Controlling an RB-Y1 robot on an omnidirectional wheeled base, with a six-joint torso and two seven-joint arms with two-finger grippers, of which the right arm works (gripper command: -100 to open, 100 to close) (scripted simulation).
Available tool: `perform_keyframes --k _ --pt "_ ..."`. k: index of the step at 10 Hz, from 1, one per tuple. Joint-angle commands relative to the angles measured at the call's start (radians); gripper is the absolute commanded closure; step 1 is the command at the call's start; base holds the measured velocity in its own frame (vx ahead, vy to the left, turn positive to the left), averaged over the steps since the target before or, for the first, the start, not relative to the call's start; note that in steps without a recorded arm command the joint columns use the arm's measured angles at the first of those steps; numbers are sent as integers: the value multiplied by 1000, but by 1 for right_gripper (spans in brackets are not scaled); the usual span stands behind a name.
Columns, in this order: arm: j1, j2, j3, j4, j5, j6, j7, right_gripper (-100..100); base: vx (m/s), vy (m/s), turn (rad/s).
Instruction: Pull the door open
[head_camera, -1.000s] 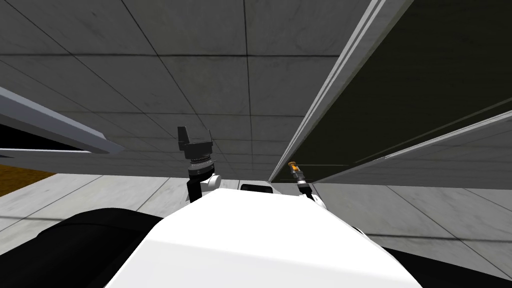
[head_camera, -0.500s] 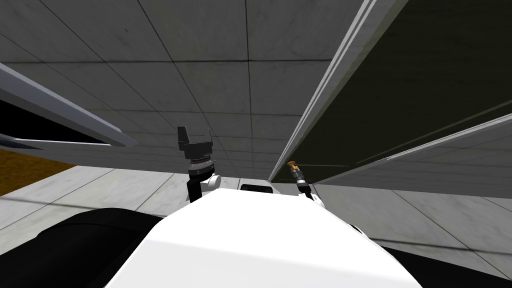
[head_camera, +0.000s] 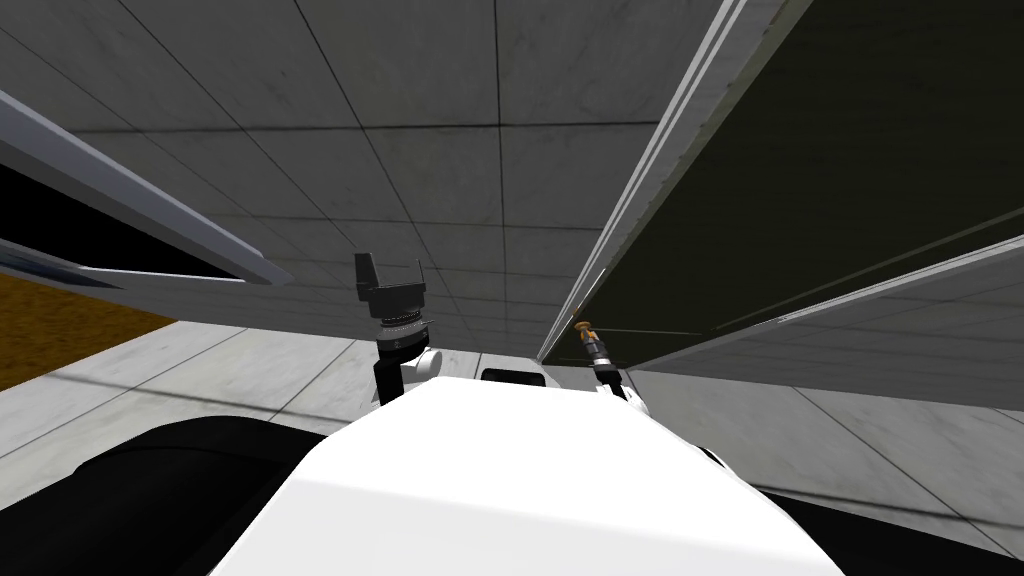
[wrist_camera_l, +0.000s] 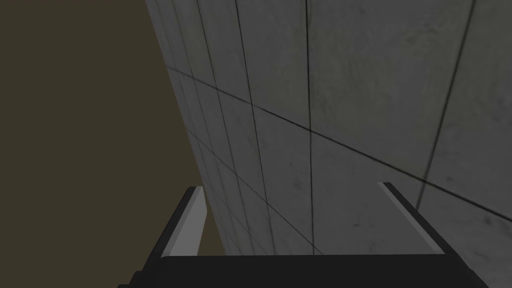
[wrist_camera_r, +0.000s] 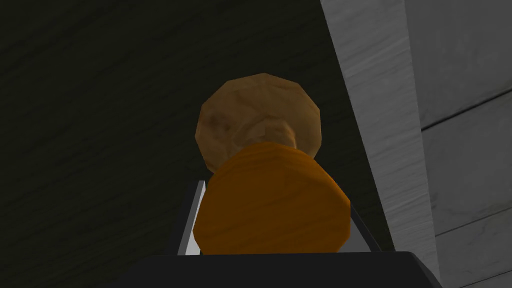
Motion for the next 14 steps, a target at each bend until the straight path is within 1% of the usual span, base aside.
perform_keyframes --k 1,3,4,5,6,7,8,9,10,11,13,14 --pt "4 9 8 -4 -5 5 -33 100 -44 -28 38" --pt "0 12 19 -6 -33 11 -96 100 -48 -33 75" --pt "0 12 19 -6 -33 11 -111 100 -45 -29 42" --pt "-2 14 25 -7 -47 15 -145 100 -41 -25 46" --pt "-2 14 25 -7 -47 15 -150 100 -33 -19 31" --pt "-4 15 31 -7 -60 18 -189 100 -42 -24 82" --pt "-6 17 36 -8 -75 22 -214 100 -63 -44 87" --pt "-6 17 36 -8 -75 22 -229 100 -41 -31 35" --pt "-9 19 42 -9 -90 26 -263 100 -38 -26 46" --pt "-9 19 42 -9 -90 26 -270 100 -30 -21 47" --pt "-13 22 55 -11 -120 33 -334 100 -49 -30 94" --pt "-13 22 55 -11 -120 33 -352 100 -41 -25 32"
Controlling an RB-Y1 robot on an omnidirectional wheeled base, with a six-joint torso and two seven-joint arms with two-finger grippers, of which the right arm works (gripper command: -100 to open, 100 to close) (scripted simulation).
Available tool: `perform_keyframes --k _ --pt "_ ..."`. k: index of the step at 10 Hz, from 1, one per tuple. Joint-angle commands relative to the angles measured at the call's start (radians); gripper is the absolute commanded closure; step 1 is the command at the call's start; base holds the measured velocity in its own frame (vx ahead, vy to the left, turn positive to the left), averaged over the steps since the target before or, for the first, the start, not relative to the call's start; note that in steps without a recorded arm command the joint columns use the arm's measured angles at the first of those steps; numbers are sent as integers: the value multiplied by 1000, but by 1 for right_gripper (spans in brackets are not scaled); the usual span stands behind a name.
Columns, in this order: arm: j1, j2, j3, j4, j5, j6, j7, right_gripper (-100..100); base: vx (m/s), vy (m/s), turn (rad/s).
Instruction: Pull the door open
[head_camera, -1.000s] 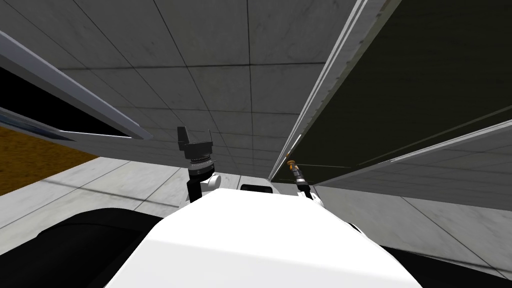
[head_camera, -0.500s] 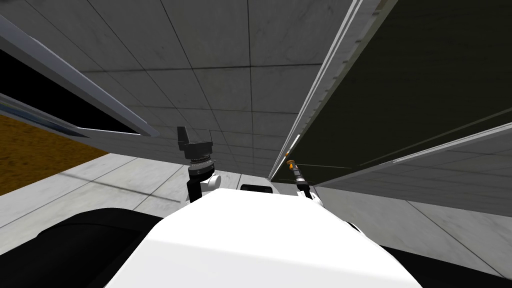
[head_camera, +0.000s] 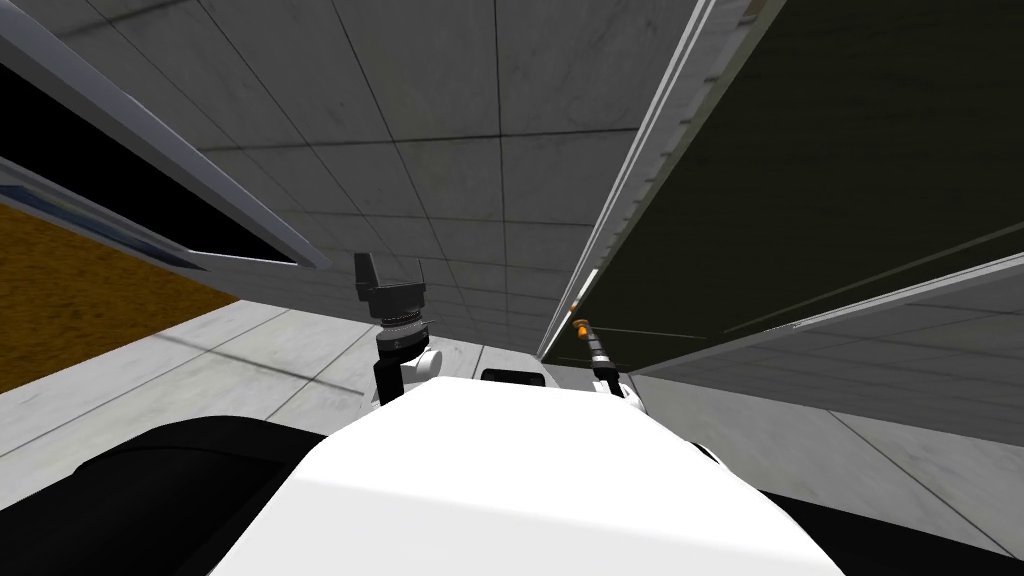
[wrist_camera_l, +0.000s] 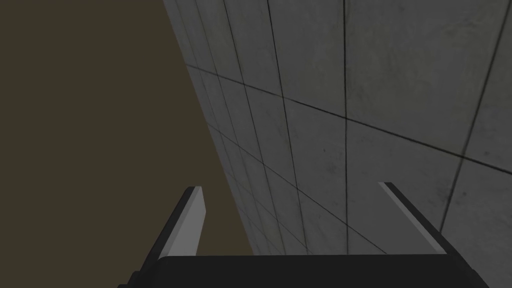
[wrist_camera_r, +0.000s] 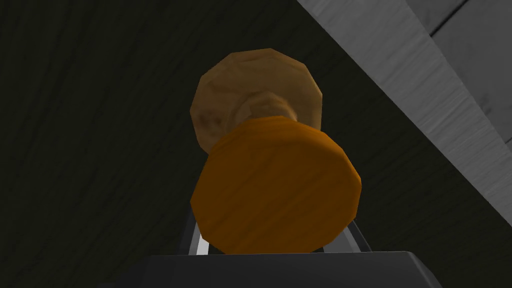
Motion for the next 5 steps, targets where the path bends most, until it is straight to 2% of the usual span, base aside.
perform_keyframes --k 1,2,3,4,5 --pt "-11 15 18 22 -13 -7 -50 100 -38 -23 58" --pt "-11 15 18 22 -13 -7 -58 100 -30 -24 33" --pt "-14 17 24 21 -29 -3 -95 100 -45 -20 60" --pt "-14 17 24 21 -29 -3 -99 100 -38 -18 33" --pt "-16 19 31 20 -45 1 -135 100 -45 -30 75"
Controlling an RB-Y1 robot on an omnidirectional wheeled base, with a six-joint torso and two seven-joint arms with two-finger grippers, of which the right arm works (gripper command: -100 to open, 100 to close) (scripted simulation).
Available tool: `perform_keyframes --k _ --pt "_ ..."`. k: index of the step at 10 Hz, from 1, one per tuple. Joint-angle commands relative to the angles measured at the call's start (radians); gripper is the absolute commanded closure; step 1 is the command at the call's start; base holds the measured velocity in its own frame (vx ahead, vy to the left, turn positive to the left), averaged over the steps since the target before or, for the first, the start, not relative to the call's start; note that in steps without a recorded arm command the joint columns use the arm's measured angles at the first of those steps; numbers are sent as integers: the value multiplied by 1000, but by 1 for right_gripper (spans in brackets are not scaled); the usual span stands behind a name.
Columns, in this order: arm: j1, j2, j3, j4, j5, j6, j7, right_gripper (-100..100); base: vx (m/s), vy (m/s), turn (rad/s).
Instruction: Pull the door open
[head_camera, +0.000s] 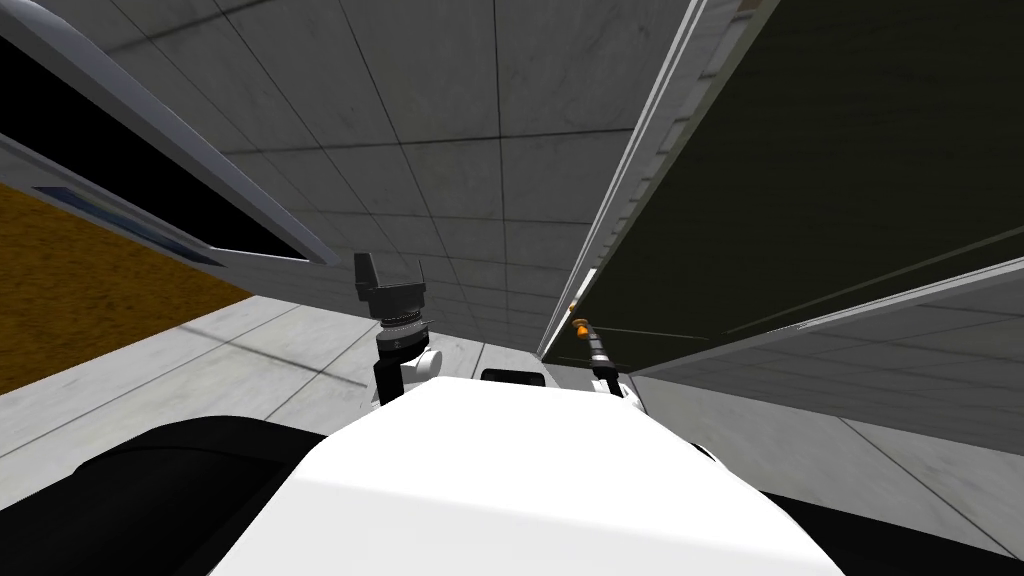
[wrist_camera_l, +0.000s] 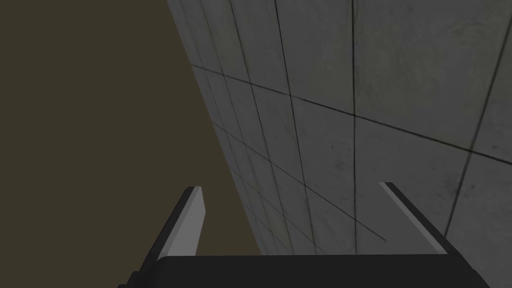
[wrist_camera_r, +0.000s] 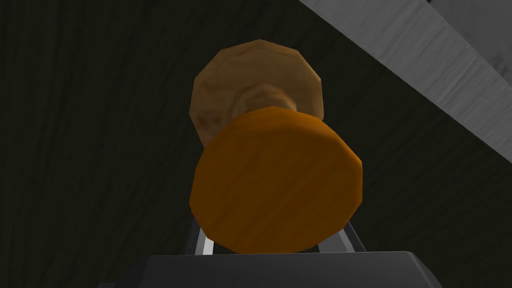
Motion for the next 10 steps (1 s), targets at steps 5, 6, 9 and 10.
perform_keyframes --k 5,6,9,10 --pt "-29 20 36 37 -51 -7 -137 100 -40 -22 61" --pt "-29 20 36 37 -51 -7 -155 100 -42 -32 47" --pt "-34 24 49 35 -84 1 -231 100 -38 -21 51" --pt "-34 24 49 35 -84 1 -238 100 -37 -13 47"
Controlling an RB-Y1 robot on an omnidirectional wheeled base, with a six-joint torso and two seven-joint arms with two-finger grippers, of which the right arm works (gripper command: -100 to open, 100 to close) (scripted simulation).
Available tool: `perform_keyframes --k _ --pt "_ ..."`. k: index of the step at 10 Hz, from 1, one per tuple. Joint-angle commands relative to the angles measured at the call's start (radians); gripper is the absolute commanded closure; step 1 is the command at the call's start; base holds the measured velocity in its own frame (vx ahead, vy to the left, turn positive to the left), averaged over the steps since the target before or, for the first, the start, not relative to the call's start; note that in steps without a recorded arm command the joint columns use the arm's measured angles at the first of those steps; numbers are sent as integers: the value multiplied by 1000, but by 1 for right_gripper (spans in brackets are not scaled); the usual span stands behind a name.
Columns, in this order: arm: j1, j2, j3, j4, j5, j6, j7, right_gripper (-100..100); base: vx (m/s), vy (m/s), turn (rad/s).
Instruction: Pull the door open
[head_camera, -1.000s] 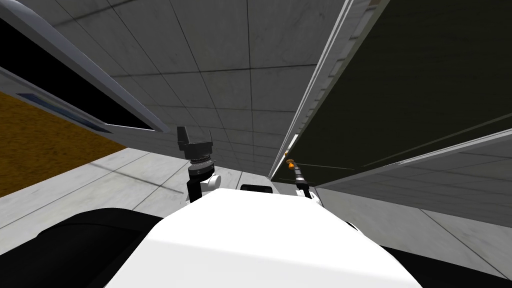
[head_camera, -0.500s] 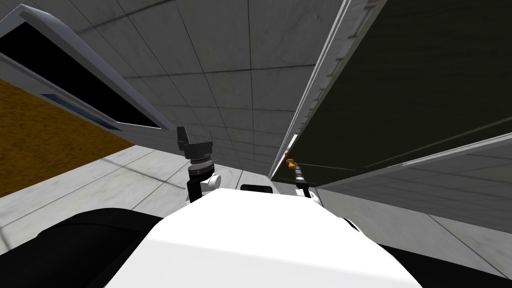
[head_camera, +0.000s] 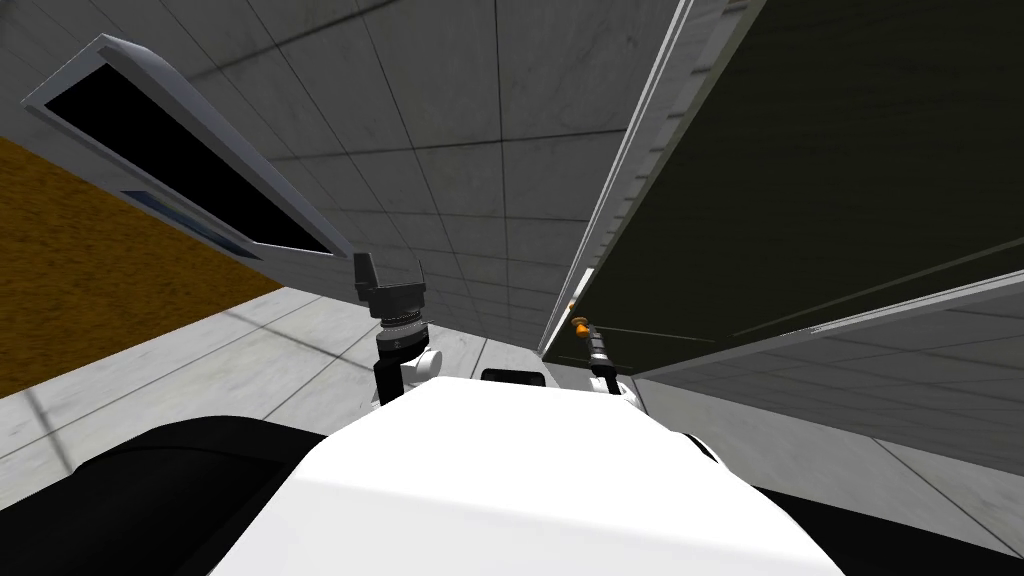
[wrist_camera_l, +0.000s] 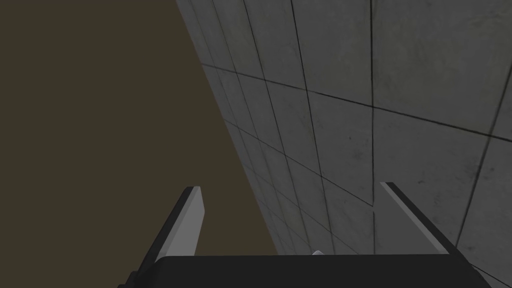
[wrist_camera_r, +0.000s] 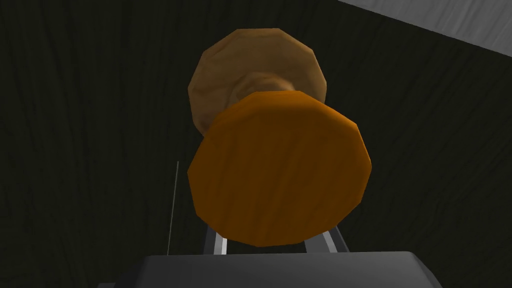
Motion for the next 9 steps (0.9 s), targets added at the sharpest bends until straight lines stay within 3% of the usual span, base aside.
perform_keyframes --k 1,4,7,9 --pt "1 26 24 -21 -11 8 -50 100 -54 -26 60" --pt "-2 28 31 -22 -28 12 -92 100 -43 -27 55" --pt "-7 32 44 -24 -61 20 -175 100 -40 -16 54" --pt "-7 32 44 -12 -61 20 -175 100 -8 -5 12"
